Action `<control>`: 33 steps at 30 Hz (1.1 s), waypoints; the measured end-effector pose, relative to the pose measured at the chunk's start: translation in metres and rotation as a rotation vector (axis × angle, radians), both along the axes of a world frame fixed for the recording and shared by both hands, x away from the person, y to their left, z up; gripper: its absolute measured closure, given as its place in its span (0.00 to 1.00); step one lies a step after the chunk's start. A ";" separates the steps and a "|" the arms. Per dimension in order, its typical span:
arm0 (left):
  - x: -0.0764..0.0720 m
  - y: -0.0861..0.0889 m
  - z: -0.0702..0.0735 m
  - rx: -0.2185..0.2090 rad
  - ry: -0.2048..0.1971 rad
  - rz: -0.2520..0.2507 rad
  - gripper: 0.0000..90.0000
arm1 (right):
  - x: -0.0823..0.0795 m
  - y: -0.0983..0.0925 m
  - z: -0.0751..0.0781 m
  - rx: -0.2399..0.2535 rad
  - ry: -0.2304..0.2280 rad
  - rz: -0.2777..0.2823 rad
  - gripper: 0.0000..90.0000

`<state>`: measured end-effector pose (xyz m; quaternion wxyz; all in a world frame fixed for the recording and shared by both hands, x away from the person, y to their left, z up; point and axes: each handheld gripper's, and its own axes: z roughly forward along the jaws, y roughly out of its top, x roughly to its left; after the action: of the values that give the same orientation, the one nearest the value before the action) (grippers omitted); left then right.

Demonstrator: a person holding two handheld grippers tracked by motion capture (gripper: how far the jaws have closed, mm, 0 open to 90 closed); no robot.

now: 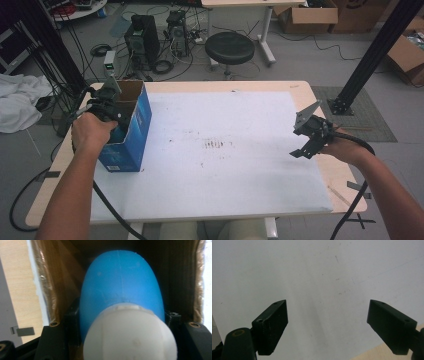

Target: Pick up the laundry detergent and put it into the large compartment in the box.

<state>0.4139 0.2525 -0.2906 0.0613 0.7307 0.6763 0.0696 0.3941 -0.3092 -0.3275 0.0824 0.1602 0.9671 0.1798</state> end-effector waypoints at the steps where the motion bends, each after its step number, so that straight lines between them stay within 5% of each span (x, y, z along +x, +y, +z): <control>1: 0.000 0.000 0.000 -0.001 -0.010 0.003 0.42 | 0.000 0.000 0.000 0.000 0.001 0.000 0.19; 33: -0.007 0.010 0.009 -0.073 -0.011 0.019 0.36 | -0.003 0.003 0.001 -0.001 0.005 0.004 0.19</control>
<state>0.4074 0.2624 -0.2821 0.0907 0.7212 0.6850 0.0495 0.3913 -0.3063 -0.3265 0.0798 0.1588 0.9676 0.1792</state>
